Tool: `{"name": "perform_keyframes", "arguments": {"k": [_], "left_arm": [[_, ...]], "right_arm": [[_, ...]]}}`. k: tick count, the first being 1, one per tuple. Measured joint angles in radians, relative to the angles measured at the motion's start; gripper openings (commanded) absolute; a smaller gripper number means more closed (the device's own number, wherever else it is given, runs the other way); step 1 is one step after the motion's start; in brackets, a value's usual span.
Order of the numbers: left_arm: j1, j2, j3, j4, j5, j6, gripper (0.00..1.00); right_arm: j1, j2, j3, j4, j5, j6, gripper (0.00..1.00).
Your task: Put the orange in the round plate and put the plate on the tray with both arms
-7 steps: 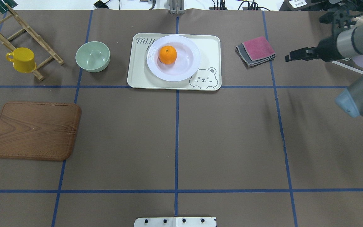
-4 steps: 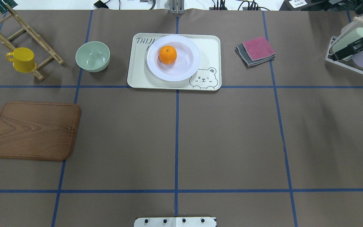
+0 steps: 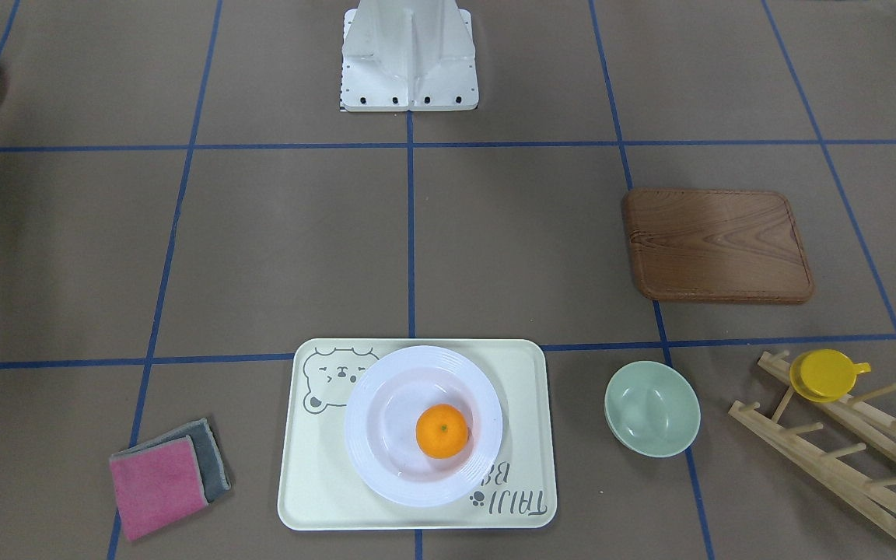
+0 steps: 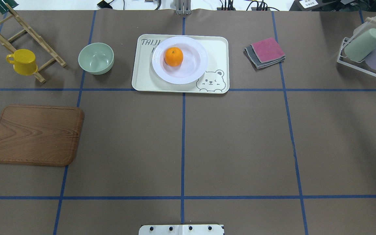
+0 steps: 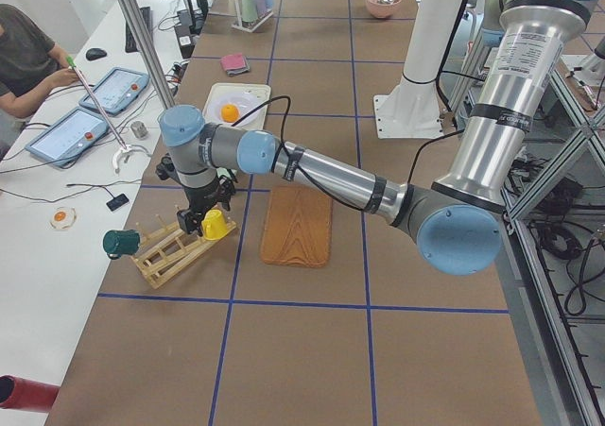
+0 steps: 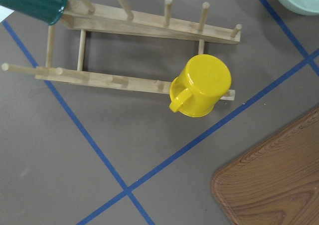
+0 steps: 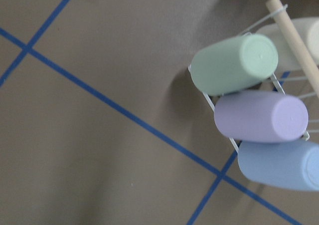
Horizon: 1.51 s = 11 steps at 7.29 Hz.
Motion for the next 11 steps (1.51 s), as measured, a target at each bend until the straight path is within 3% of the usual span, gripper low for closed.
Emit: {"name": "perform_keyframes", "arguments": {"k": [2,4,9,11], "left_arm": [[-0.037,0.039,0.047,-0.035,-0.076,0.004,0.99],[-0.041,0.079,0.054,-0.09,-0.087,-0.006,0.99],[-0.039,0.086,0.028,-0.104,-0.066,-0.107,0.99],[-0.039,0.117,-0.022,-0.108,-0.001,-0.106,0.99]], "right_arm": [[0.022,-0.047,-0.005,-0.004,0.05,-0.024,1.0],[0.032,-0.066,-0.009,-0.004,0.08,-0.026,1.0],[0.038,-0.112,-0.057,-0.004,0.102,-0.021,1.0],[0.04,-0.101,-0.066,-0.003,0.104,-0.021,1.0]]}}
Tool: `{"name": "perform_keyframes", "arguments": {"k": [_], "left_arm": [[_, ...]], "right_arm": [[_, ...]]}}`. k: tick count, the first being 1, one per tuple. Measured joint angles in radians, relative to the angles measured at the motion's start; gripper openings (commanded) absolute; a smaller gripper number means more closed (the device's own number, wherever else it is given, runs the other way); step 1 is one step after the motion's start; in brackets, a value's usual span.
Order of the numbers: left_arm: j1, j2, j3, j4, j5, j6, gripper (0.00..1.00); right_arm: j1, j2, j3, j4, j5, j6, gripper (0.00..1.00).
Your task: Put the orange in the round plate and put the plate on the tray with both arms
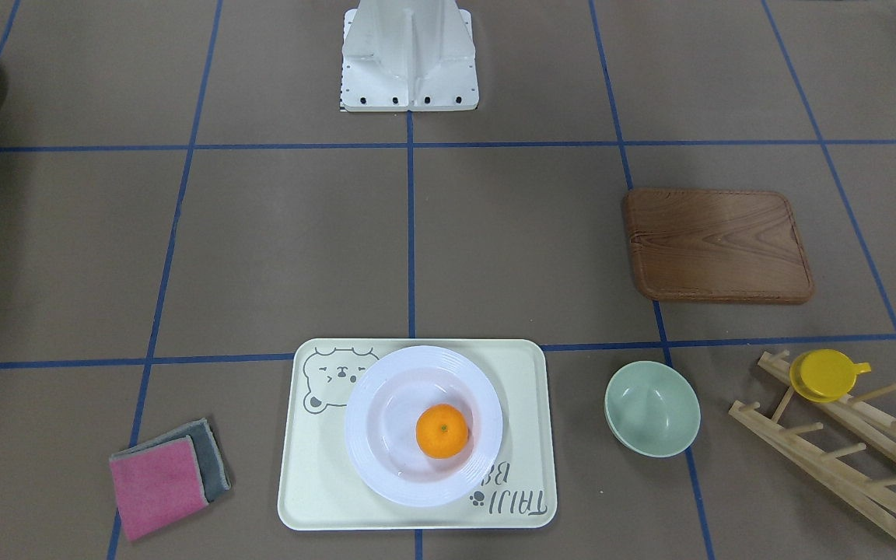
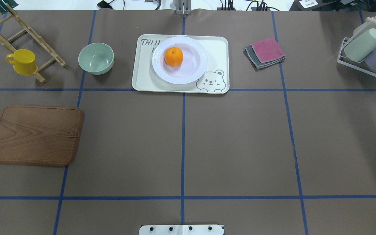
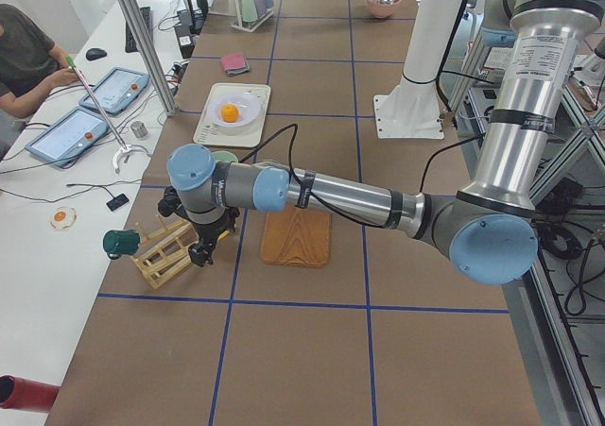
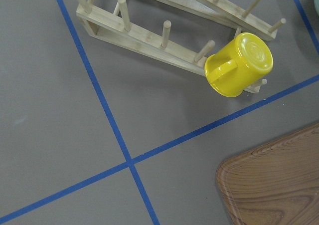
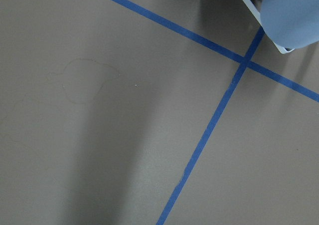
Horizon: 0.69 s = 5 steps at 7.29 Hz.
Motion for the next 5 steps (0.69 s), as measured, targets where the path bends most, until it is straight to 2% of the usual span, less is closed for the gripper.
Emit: {"name": "perform_keyframes", "arguments": {"k": [2,5], "left_arm": [[0.0,0.097,-0.092,-0.02,0.037,0.006,1.0],[0.002,0.16,-0.126,-0.027,0.035,-0.003,1.0]], "right_arm": [[0.0,0.016,-0.007,0.001,0.0,0.003,1.0],[0.0,0.019,-0.011,0.001,0.0,0.006,1.0]]}}
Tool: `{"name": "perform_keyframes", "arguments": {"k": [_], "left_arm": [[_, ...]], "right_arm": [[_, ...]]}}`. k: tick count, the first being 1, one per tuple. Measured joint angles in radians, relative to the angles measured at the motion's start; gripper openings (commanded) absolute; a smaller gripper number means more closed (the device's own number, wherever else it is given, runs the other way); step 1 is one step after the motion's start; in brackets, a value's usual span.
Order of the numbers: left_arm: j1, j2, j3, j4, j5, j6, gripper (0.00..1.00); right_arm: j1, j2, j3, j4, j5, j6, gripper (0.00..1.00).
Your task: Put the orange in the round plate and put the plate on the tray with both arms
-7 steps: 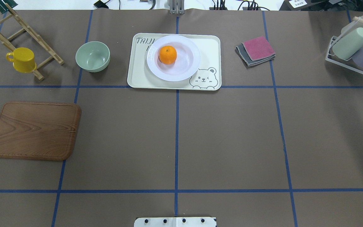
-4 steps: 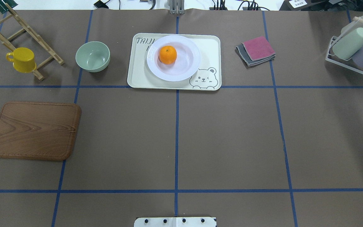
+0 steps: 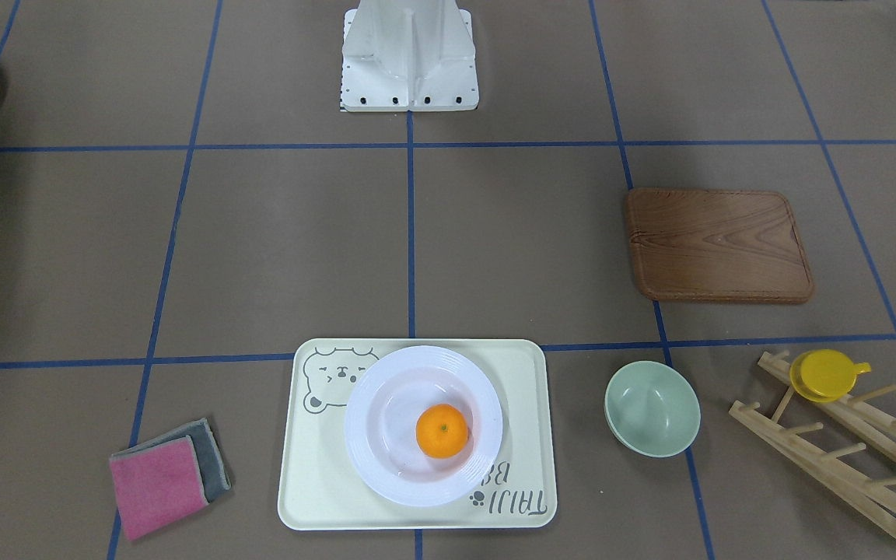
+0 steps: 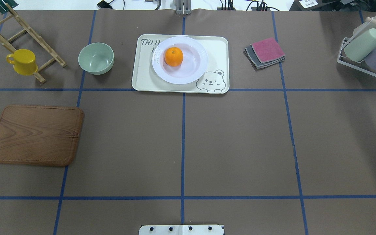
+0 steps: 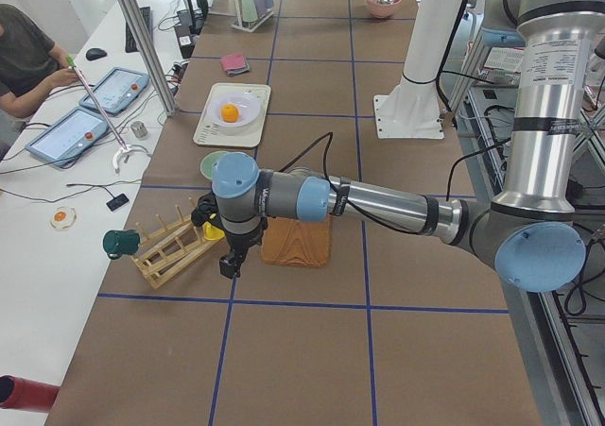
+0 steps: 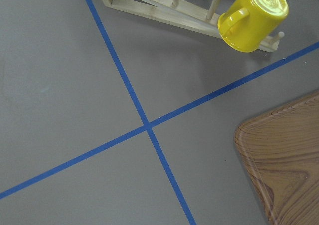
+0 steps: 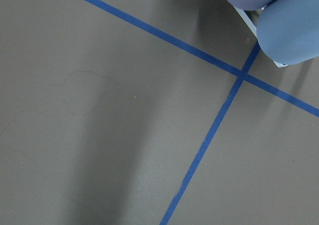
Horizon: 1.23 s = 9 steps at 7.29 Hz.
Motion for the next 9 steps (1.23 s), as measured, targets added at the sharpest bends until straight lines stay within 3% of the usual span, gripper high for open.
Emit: {"name": "perform_keyframes", "arguments": {"k": [3,5,7,9], "left_arm": [[0.002,0.028,-0.004,-0.007,-0.005,-0.002,1.0],[0.002,0.03,-0.004,-0.007,-0.029,-0.006,1.0],[0.002,0.031,-0.002,-0.003,-0.086,-0.111,1.0],[0.001,0.05,-0.006,-0.026,-0.079,-0.219,1.0]], "right_arm": [[0.001,0.0,0.003,0.0,0.005,-0.001,1.0],[0.005,-0.003,-0.003,-0.001,0.057,0.001,1.0],[0.012,-0.009,-0.008,-0.001,0.081,-0.001,1.0],[0.013,-0.014,-0.008,-0.002,0.084,0.0,1.0]]}}
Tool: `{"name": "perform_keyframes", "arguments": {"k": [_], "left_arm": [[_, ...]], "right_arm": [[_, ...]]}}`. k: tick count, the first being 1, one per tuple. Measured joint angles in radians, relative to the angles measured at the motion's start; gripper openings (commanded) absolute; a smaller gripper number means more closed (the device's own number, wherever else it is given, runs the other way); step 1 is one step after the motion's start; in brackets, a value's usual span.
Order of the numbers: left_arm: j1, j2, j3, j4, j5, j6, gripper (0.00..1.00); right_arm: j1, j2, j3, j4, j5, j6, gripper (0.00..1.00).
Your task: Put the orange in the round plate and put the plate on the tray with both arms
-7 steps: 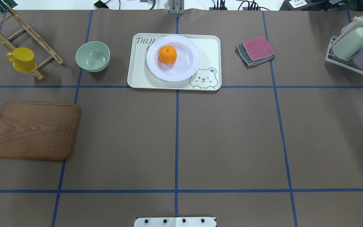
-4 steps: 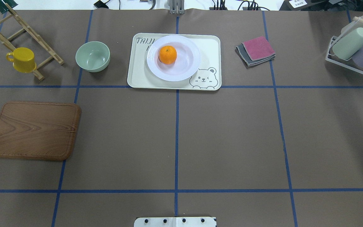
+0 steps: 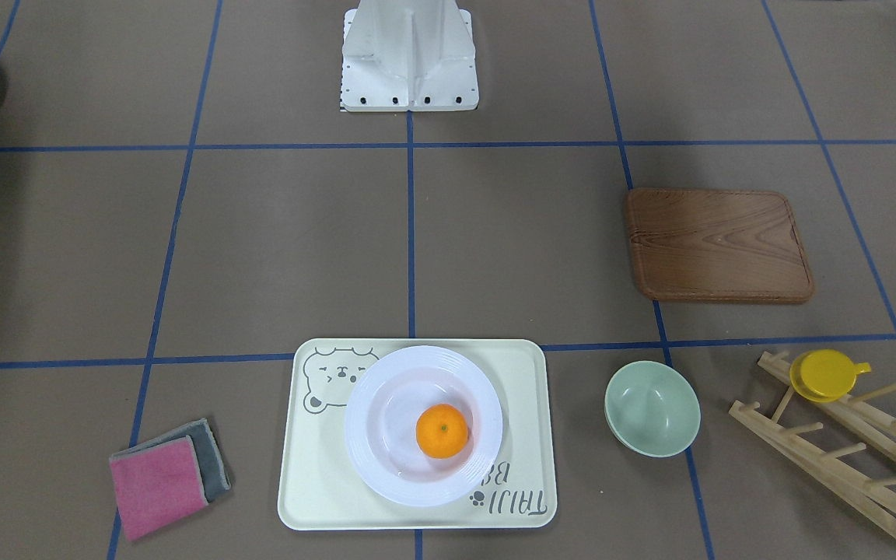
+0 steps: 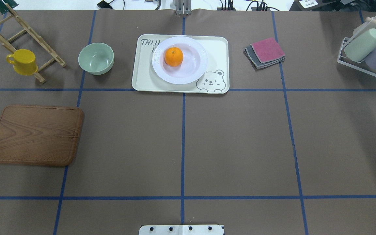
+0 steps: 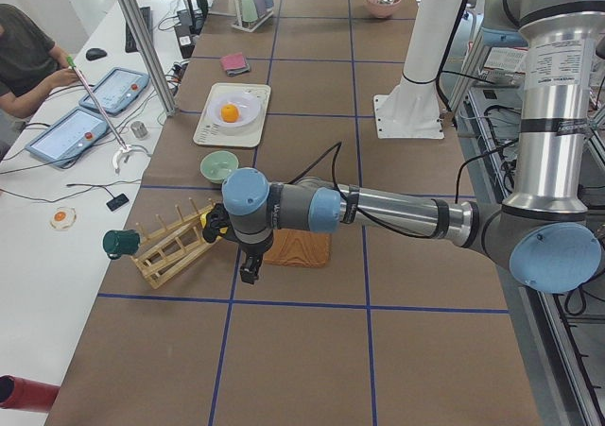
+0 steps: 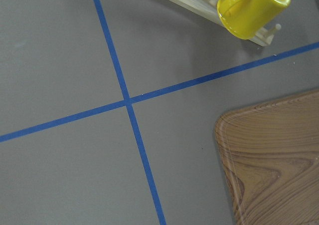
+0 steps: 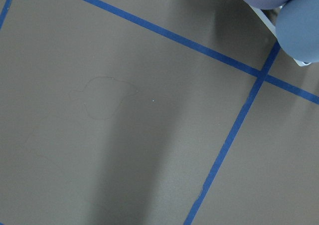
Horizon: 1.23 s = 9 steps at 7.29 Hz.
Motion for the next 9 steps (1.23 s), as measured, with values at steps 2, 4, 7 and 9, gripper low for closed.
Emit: {"name": "perform_keyframes", "arguments": {"k": [2,4,7,9], "left_arm": [[0.0,0.01,0.004,-0.054,0.034,-0.025,1.0],[0.001,0.009,0.001,-0.066,0.041,-0.028,1.0],[0.001,0.007,-0.002,-0.067,0.043,-0.029,1.0],[0.001,0.008,-0.001,-0.068,0.044,-0.029,1.0]], "right_arm": [[0.0,-0.003,-0.001,0.0,-0.003,0.001,1.0],[0.0,-0.004,-0.006,0.001,-0.007,0.0,1.0],[0.0,-0.004,-0.009,0.001,-0.047,0.0,1.0],[0.0,0.0,-0.009,0.002,-0.069,0.004,1.0]]}}
